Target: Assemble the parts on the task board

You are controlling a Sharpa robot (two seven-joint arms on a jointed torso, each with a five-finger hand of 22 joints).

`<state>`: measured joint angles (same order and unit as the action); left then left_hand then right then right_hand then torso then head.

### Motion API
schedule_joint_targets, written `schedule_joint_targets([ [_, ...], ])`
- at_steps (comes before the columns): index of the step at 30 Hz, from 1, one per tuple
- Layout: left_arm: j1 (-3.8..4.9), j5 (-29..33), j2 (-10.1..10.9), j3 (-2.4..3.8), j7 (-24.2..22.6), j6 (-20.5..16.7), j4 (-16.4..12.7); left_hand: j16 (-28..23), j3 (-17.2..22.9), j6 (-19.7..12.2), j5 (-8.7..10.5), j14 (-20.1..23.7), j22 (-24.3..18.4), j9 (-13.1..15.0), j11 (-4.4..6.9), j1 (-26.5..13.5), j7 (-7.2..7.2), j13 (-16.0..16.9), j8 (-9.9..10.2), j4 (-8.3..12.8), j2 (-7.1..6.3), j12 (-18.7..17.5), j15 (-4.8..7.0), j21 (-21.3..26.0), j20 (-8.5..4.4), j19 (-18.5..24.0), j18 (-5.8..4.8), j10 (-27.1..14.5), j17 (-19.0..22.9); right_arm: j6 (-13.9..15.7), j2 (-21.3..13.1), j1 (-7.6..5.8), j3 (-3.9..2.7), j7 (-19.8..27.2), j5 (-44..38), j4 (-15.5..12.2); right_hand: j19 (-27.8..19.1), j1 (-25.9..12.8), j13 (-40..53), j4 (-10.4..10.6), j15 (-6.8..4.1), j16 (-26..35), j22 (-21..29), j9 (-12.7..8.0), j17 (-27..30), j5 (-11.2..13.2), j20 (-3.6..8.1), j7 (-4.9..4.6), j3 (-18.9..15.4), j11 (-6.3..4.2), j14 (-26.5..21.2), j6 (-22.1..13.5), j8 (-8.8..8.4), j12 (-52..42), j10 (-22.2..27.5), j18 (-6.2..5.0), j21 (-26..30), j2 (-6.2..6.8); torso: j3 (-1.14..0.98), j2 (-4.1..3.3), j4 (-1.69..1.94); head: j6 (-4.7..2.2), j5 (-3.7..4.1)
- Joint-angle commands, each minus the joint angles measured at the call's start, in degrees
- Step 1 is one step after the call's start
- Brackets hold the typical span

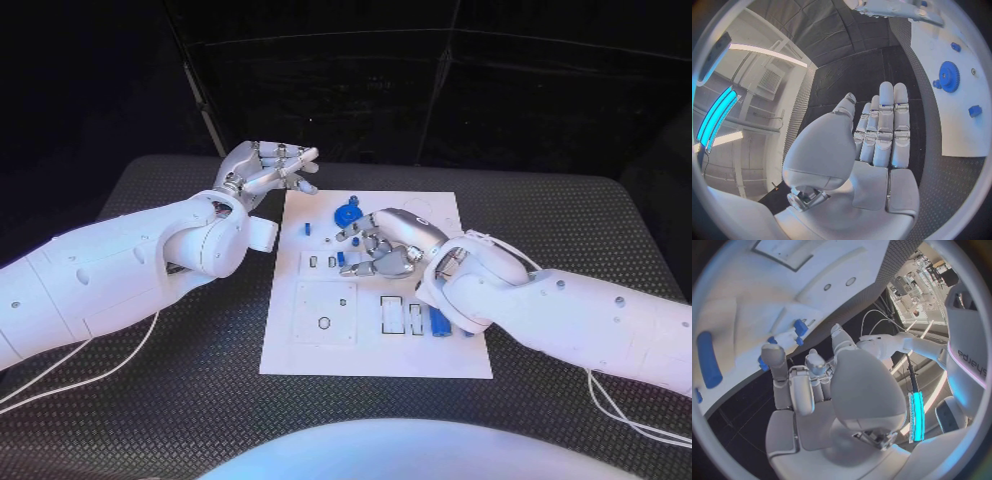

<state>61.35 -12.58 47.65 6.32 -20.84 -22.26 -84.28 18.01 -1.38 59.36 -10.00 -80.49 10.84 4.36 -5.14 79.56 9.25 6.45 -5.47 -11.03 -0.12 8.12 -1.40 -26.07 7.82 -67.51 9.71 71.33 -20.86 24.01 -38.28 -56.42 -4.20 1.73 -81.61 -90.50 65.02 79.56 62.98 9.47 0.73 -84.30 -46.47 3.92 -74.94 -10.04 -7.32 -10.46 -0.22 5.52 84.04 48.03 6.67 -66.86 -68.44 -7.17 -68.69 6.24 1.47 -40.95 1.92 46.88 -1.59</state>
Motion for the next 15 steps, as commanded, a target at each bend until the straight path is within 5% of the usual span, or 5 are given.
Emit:
schedule_joint_targets([
  [1,0.05,-9.70,0.53,0.06,10.50,3.95,-0.11,20.08,-0.73,2.55,0.28,-6.01,2.95,0.48,2.06,-1.23,-1.87,2.40,-0.96,-0.72,-0.38,3.51,2.19,-5.28,-2.53,-4.94,0.91,6.17,-17.76,0.84,-2.38,-1.11,-1.32,10.74,13.36,-1.71,-2.06,1.01,-1.87,-0.01,0.38,1.73,3.42,0.26,-0.33,-0.30,0.01,0.08,-0.64,-0.07,1.40,0.67,1.01,1.62,1.90,-1.57,2.19,-0.57,-0.10,0.75,-0.15,0.04,-0.21],
  [3,0.08,-13.68,0.94,0.07,14.34,5.82,-0.35,38.92,-1.56,3.76,0.31,-7.03,8.59,1.01,3.50,-2.31,-2.55,5.11,-1.51,-1.64,-0.90,6.69,3.43,-11.39,-3.35,-6.80,-0.02,8.39,-35.42,0.44,-3.88,-1.88,-2.33,11.27,18.23,-2.13,-2.14,1.23,-2.13,-0.05,0.35,1.88,3.67,0.30,-0.19,-0.51,0.03,0.12,-0.68,-0.11,1.36,0.90,1.28,1.74,1.99,-1.60,2.46,-0.90,-0.17,1.09,-0.20,-0.03,-0.20],
  [6,0.31,-20.42,1.40,0.08,20.67,9.61,-0.75,57.65,-2.71,5.75,0.32,-7.43,27.71,2.57,4.33,-5.48,-3.57,10.95,-3.22,-4.45,-0.06,13.24,3.64,-27.75,-4.62,-9.82,-2.10,9.11,-53.73,-0.26,-6.13,-3.46,-3.58,11.17,24.92,-2.13,-1.91,1.41,-2.13,-0.07,0.22,1.92,3.66,0.38,-0.26,-0.92,0.12,0.28,-0.81,-0.26,1.46,1.41,1.79,1.52,1.63,-1.58,2.59,-1.46,-0.29,1.76,-0.27,0.16,-0.35],
  [10,1.30,-29.80,1.27,0.09,29.70,15.90,-0.92,66.14,-6.08,4.36,0.26,-7.19,39.69,6.30,4.51,-10.65,-3.64,24.20,-6.67,-5.51,-0.06,27.71,3.60,-38.73,-4.91,-8.42,-3.23,2.30,-62.36,-0.94,-8.64,-5.85,-4.82,10.06,29.77,-0.87,-3.03,0.69,-4.14,0.12,0.06,2.97,6.34,0.33,1.35,-1.57,0.28,0.39,-1.80,-0.39,1.05,1.40,2.11,3.01,2.75,-2.02,4.21,-1.28,-0.42,2.52,-0.38,0.51,-0.53],
  [15,2.77,-38.59,-0.09,0.08,38.82,20.72,-0.54,71.13,-8.14,4.32,0.37,-9.12,50.03,10.61,5.17,-12.61,-4.91,44.25,-11.86,-5.64,-0.25,48.25,4.50,-46.60,-4.71,-10.26,-4.43,3.72,-68.08,-0.60,-10.50,-7.00,-6.18,9.15,32.72,1.06,-2.57,0.39,-4.43,0.13,-0.16,3.25,6.60,0.34,1.50,-1.81,0.49,0.59,-2.65,-0.59,1.21,1.65,2.60,2.89,2.18,-2.02,4.57,-1.39,-0.58,3.38,-0.26,1.12,-0.55],
])
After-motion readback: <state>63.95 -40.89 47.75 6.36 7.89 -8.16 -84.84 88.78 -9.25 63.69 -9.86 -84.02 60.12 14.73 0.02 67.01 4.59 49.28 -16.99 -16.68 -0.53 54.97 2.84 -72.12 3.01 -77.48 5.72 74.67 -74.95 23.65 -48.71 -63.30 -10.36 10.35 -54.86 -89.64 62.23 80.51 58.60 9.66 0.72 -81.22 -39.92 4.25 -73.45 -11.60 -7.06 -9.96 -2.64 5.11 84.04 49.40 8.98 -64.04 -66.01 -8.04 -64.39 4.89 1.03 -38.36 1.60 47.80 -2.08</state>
